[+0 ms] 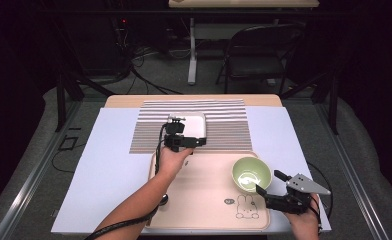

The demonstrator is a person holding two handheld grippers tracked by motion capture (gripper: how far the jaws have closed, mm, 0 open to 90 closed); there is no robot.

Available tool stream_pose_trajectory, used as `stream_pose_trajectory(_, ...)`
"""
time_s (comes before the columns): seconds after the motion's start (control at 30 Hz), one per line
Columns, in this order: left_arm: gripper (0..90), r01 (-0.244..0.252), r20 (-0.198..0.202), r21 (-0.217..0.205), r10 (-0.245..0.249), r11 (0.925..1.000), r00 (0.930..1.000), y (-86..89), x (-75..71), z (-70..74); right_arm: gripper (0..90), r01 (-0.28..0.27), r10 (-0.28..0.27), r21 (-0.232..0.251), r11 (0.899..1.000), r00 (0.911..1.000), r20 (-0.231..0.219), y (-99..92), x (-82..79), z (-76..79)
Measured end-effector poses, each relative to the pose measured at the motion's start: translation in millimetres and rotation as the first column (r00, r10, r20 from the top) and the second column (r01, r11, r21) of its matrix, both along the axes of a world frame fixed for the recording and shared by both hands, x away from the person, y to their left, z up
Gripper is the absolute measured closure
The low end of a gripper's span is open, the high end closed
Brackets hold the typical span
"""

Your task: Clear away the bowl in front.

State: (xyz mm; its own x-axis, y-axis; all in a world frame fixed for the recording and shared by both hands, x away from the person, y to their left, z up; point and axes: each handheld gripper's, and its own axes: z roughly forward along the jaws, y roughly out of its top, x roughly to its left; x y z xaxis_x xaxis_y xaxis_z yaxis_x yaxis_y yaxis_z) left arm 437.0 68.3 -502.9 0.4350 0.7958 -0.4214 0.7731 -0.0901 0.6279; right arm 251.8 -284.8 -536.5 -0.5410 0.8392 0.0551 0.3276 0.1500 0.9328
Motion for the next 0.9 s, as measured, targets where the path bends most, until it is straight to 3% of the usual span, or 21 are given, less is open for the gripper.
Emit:
stream_pose_trajectory(0.4,3.2,-0.082,-0.034,0.012,0.082,0.9966,0.9961,34.5,10.8,-4.3,14.1,0.000,0.000,0.001,1.000,1.0000,-0.003,0.5,0.1,-0.3)
stream_pose_trajectory(0.6,4.1,-0.103,-0.044,-0.005,0.103,0.9946,0.9937,46.1,14.5,-1.1,14.1,0.000,0.000,0.001,1.000,1.0000,-0.004,0.7,0.4,-0.7)
stream_pose_trajectory(0.9,5.5,-0.123,-0.046,0.001,0.123,0.9923,0.9913,57.6,20.7,-0.6,14.1,0.001,-0.001,0.001,1.000,1.0000,-0.004,0.5,0.2,-0.5)
